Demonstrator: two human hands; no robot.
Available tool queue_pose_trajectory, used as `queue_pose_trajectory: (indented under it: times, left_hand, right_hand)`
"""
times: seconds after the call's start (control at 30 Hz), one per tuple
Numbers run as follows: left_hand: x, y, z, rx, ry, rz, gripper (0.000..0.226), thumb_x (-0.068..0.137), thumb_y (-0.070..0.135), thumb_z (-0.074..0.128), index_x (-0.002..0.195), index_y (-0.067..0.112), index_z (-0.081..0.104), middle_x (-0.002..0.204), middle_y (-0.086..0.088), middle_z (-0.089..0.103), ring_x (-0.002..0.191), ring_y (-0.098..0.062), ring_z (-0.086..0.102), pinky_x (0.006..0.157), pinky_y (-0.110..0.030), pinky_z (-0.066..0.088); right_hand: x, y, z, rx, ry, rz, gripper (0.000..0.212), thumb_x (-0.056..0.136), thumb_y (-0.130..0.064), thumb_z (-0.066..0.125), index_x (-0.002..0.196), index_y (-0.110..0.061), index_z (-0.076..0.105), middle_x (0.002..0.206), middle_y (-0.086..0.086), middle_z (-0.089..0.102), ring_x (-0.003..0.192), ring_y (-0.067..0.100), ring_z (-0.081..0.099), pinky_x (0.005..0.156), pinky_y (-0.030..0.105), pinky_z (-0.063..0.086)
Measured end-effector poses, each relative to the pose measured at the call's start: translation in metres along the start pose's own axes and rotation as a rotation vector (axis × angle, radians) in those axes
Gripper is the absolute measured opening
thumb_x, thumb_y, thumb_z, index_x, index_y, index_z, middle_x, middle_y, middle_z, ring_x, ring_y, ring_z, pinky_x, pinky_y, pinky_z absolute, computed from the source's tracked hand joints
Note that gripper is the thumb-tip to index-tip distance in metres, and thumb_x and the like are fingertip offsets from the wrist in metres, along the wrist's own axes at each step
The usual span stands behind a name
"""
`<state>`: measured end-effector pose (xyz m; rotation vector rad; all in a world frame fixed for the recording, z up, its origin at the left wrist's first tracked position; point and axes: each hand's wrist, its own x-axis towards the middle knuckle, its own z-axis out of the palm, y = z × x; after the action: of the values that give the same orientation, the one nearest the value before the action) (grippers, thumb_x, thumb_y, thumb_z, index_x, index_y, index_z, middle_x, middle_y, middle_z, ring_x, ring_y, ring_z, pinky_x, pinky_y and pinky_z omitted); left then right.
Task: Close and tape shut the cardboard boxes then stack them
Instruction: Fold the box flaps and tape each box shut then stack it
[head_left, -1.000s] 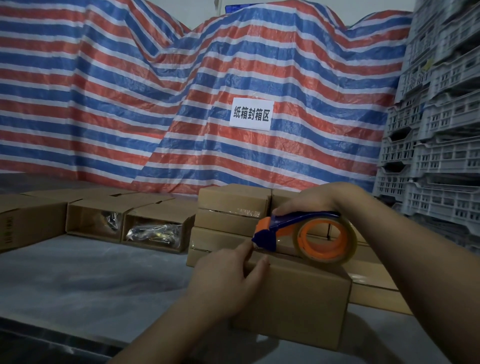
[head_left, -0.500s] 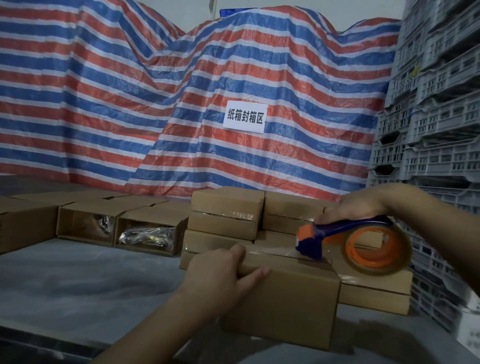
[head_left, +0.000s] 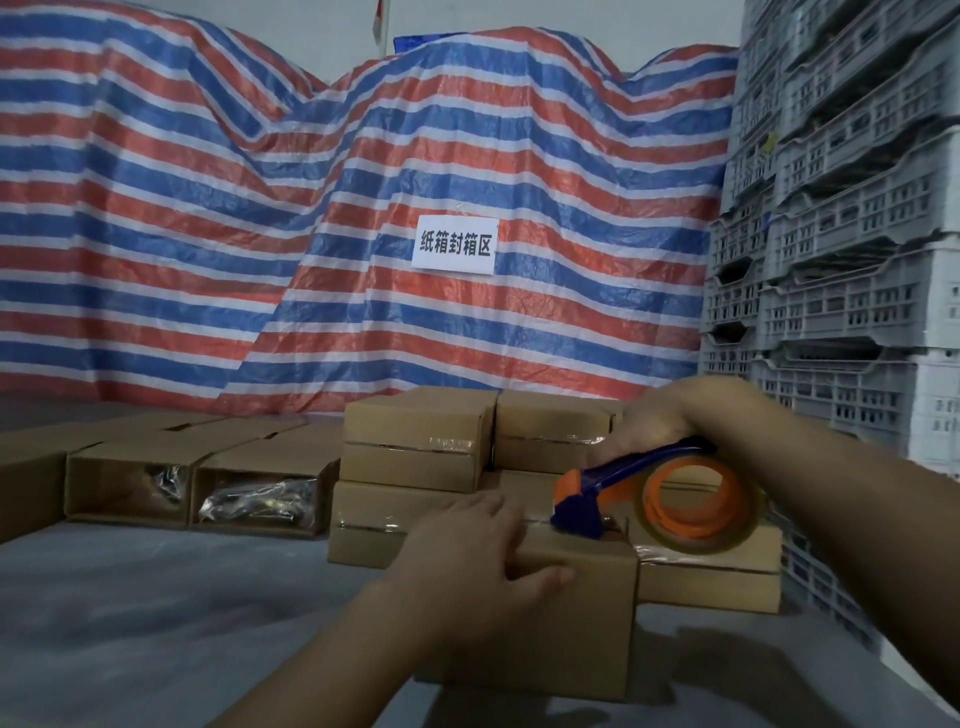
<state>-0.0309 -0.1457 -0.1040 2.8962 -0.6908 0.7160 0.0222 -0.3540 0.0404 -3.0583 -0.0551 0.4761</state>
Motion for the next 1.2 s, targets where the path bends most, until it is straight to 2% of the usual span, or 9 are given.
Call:
queue_pose_trajectory:
  times: [0.13,0.4,0.5,0.63,0.73,0.9,1.0,1.1,1.2]
  left_hand:
    - [-0.001,-0.001,0.010,0.060,0.046,0.008,0.071,0.089,0.076,0.027,0.141,0.030,0.041,0.148,0.001,0.043,0.132,-0.017,0.043,0.107,-0.035,0.034]
    - [0.000,-0.003,0.009,0.056,0.033,0.007,0.070,0.088,0.078,0.026,0.137,0.032,0.045,0.140,0.005,0.050,0.122,-0.014,0.050,0.101,-0.035,0.041]
    - [0.000,-0.001,0.007,0.035,0.047,0.010,0.070,0.086,0.080,0.026,0.134,0.033,0.047,0.133,0.008,0.054,0.115,-0.011,0.053,0.097,-0.032,0.044]
    - [0.003,0.004,-0.003,-0.025,-0.031,-0.019,0.063,0.083,0.083,0.031,0.114,0.033,0.052,0.103,0.011,0.057,0.087,-0.005,0.051,0.075,-0.025,0.044]
    - [0.015,0.018,-0.015,0.001,-0.104,-0.060,0.063,0.081,0.085,0.034,0.101,0.028,0.054,0.090,0.007,0.054,0.078,-0.008,0.051,0.072,-0.028,0.050]
    - [0.033,0.048,-0.014,-0.082,-0.152,0.053,0.073,0.085,0.079,0.039,0.137,0.028,0.044,0.129,0.000,0.055,0.111,-0.017,0.053,0.086,-0.035,0.047]
    - [0.035,0.057,-0.002,-0.050,-0.236,0.109,0.080,0.089,0.074,0.039,0.153,0.031,0.021,0.159,-0.002,0.029,0.141,-0.023,0.032,0.110,-0.046,0.030]
    - [0.033,0.055,0.007,-0.001,-0.193,0.127,0.079,0.091,0.073,0.037,0.154,0.036,0.009,0.163,0.001,0.018,0.147,-0.022,0.023,0.116,-0.047,0.021]
    - [0.033,0.051,0.009,-0.044,-0.169,0.130,0.072,0.092,0.070,0.037,0.153,0.039,0.014,0.162,0.004,0.022,0.144,-0.019,0.028,0.115,-0.046,0.023]
  right_hand:
    - [-0.004,0.013,0.004,0.001,0.066,-0.010,0.045,0.093,-0.071,0.048,0.094,-0.029,0.064,0.093,0.002,0.075,0.101,0.018,0.072,0.056,0.017,0.049]
    - [-0.024,0.074,0.000,0.021,0.195,-0.014,0.075,0.062,-0.089,0.049,0.093,-0.023,0.068,0.074,-0.007,0.074,0.065,0.007,0.070,0.071,0.026,0.052]
    - [-0.014,0.088,0.014,-0.003,0.205,0.023,0.084,0.059,-0.094,0.049,0.098,-0.024,0.072,0.094,-0.002,0.076,0.087,0.014,0.072,0.090,0.035,0.054]
    - [-0.003,0.089,0.031,0.038,0.231,0.046,0.074,0.065,-0.094,0.046,0.079,-0.026,0.072,0.072,-0.011,0.072,0.073,0.007,0.068,0.069,0.025,0.047]
    - [-0.003,0.094,0.036,0.080,0.219,0.033,0.073,0.065,-0.094,0.045,0.081,-0.027,0.070,0.074,-0.010,0.072,0.075,0.008,0.069,0.070,0.025,0.048]
    - [-0.003,0.099,0.044,0.127,0.199,-0.010,0.083,0.054,-0.095,0.041,0.086,-0.024,0.069,0.087,-0.002,0.073,0.080,0.013,0.068,0.093,0.035,0.054]
    - [-0.001,0.102,0.050,0.148,0.227,-0.013,0.083,0.057,-0.095,0.040,0.086,-0.024,0.070,0.085,-0.004,0.073,0.077,0.010,0.067,0.092,0.034,0.053]
    - [-0.001,0.106,0.055,0.209,0.207,-0.043,0.080,0.061,-0.093,0.042,0.085,-0.022,0.071,0.071,-0.008,0.073,0.062,0.004,0.067,0.081,0.029,0.052]
    - [-0.002,0.119,0.056,0.263,0.203,-0.097,0.087,0.069,-0.089,0.043,0.105,-0.015,0.073,0.094,0.002,0.078,0.086,0.016,0.074,0.094,0.036,0.055]
